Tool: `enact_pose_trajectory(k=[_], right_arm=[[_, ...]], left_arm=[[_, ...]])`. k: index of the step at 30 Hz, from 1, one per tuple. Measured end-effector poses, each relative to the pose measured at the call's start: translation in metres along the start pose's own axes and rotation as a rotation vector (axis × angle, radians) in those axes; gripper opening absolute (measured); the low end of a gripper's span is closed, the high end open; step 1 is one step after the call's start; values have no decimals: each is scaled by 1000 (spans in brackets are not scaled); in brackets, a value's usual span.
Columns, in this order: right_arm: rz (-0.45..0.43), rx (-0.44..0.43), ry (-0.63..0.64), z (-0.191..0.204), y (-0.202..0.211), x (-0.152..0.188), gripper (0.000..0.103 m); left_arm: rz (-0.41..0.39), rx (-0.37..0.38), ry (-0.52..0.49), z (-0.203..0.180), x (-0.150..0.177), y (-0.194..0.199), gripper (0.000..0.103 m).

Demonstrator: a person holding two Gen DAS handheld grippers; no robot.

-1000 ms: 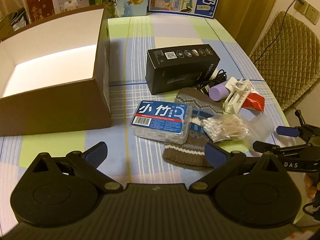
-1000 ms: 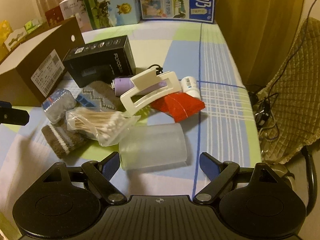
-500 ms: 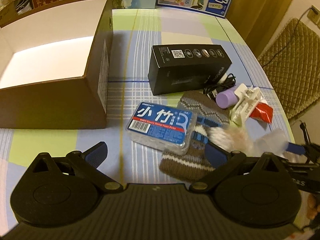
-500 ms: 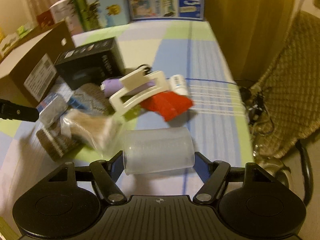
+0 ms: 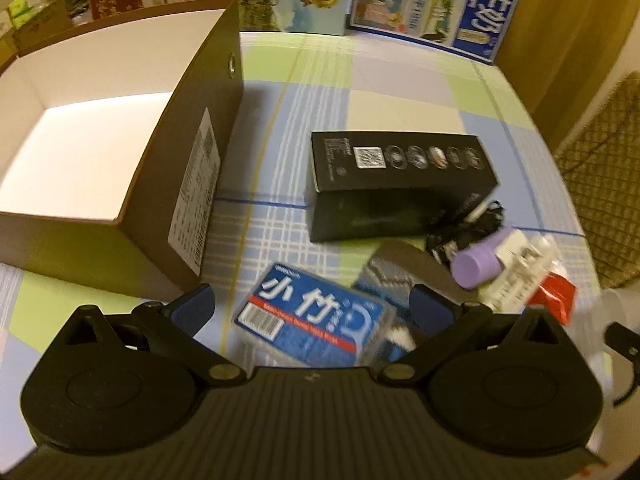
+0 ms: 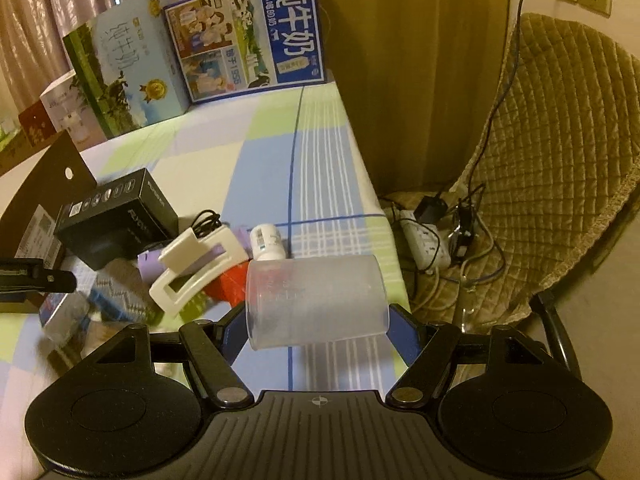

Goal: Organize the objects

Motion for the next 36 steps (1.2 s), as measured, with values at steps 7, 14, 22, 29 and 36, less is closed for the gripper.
enact_pose_trajectory(k=[7, 14, 22, 29, 36], right_arm=[[22, -28, 10, 2, -9, 3, 70], [34, -42, 13, -3, -17, 0, 70], [29, -61, 30, 1, -20, -7, 70], [27, -56, 37, 1, -18, -7, 70], [27, -49, 33, -1, -14, -5, 70]], left_arm=[[40, -37, 24, 13, 11, -9, 100], [59, -33, 64, 50, 36, 10, 94], [48, -61, 176, 57, 34, 11, 91], [47, -142, 144, 58, 29, 0, 82], [65, -100, 90, 67, 41, 12, 56]])
Point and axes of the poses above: each gripper's, at about its wrist camera, not at the fingertips, and y roughly against the way its jaws point, z to its left, x to its underside, the point moved 3 cm from there along -y, roughly the way its jaws point, and after that the axes turned 11 degrees about x, right-handed, at the moved point
